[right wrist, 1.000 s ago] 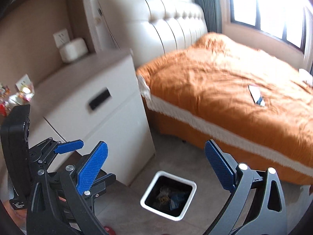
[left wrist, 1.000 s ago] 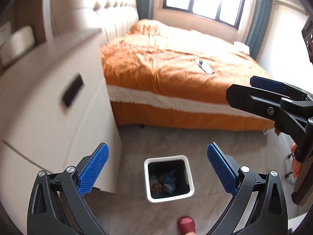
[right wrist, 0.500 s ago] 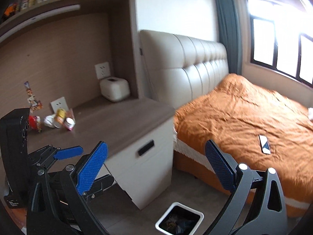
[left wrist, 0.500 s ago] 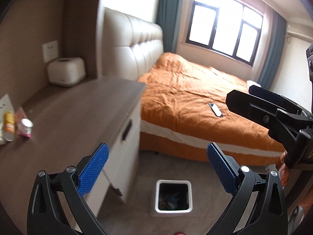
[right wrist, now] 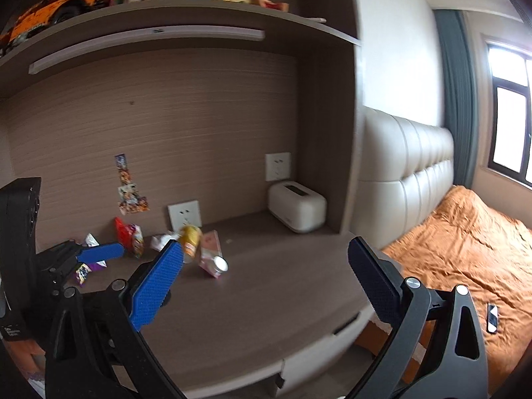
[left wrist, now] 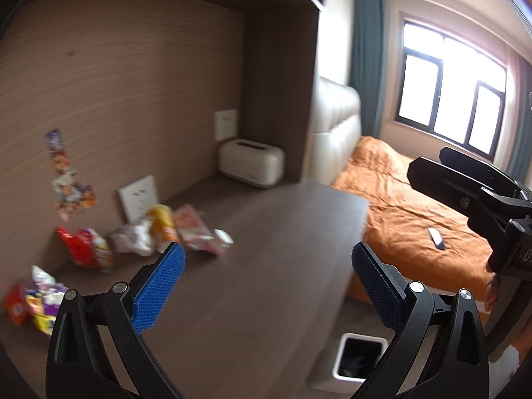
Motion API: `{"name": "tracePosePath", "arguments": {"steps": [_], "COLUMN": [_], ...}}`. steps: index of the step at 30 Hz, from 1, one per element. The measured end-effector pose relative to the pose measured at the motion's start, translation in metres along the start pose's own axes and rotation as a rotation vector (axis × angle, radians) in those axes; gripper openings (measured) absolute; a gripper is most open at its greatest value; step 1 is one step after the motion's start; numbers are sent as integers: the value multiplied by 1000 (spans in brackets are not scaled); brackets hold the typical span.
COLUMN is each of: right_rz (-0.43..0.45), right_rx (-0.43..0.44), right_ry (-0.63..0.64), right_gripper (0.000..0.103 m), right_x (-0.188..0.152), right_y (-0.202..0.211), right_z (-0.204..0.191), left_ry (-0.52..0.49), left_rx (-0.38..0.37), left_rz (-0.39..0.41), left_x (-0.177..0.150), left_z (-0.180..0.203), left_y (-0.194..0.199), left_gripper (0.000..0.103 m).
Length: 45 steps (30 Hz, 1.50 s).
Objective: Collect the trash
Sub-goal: 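Move both empty tools back toward the trash on the desk, then grasp the white tissue with the right tool while the left tool grasps the red chip bag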
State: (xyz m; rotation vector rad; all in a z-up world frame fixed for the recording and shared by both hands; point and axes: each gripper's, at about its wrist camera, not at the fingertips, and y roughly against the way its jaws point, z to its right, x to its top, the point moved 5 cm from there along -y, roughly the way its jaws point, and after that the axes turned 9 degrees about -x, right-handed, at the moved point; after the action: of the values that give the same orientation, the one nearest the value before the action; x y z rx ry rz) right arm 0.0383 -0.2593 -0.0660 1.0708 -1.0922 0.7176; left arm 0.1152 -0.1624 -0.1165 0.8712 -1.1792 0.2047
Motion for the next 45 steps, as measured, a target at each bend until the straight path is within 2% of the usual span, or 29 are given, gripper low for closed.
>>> {"name": "tracePosePath", "arguments": {"steps": [4,7,11,16,23,25,29,32,34,36,37,39,42,45], "right_rz": [22,24,9,-16,-69,-85,-121,-141,-156,-173,-182,-204,-249,-280], "right_rx": [40,50,74,83,145,171,223,251,276,298,305,321,333,332], "right_ry": [4,10,11,59,56,52,102,136,151,178,202,241,303,336], "right_gripper": [99,99,99,99,99,99,99,99,99,93,91,79,70,68], "right_x": [18,23,23,20,0,-7,-23,-36,-43,-49,-52,-57,-65,-71], "right_y": [-10,-15,-26,-45,-91,-108,-152,-184,-204,-218,-225,-237,-257,-269], "right_z": [-48,-75,-107,-134,-157,-164,-188,-206,-216,-224,-230,-238,-252,-259], "left_ry": [30,50,30,74,125,124,148,185,241,291,300,316,341,360], "left_rx": [68,95,134,155,235,278,332,377,379,362,370,384,401,416], "left_rz": [35,37,27,16,-29,-36,-41,-64,-82,-89,-95,-118,-152,-168], "left_x": [10,10,8,5,-8,-9,-11,-16,-22,-27,-29,-33,-40,-45], "left_z": [-58,-87,-115,-146,-184,-196,-224,-250,-268,-281,-285,-294,-308,-317], "left_y": [31,44,53,50,26,16,-6,-27,-42,-53,-57,-68,-85,-93], "left_gripper": [98,98,98,98,98,98,98,98,98,98,98,98,98,98]}}
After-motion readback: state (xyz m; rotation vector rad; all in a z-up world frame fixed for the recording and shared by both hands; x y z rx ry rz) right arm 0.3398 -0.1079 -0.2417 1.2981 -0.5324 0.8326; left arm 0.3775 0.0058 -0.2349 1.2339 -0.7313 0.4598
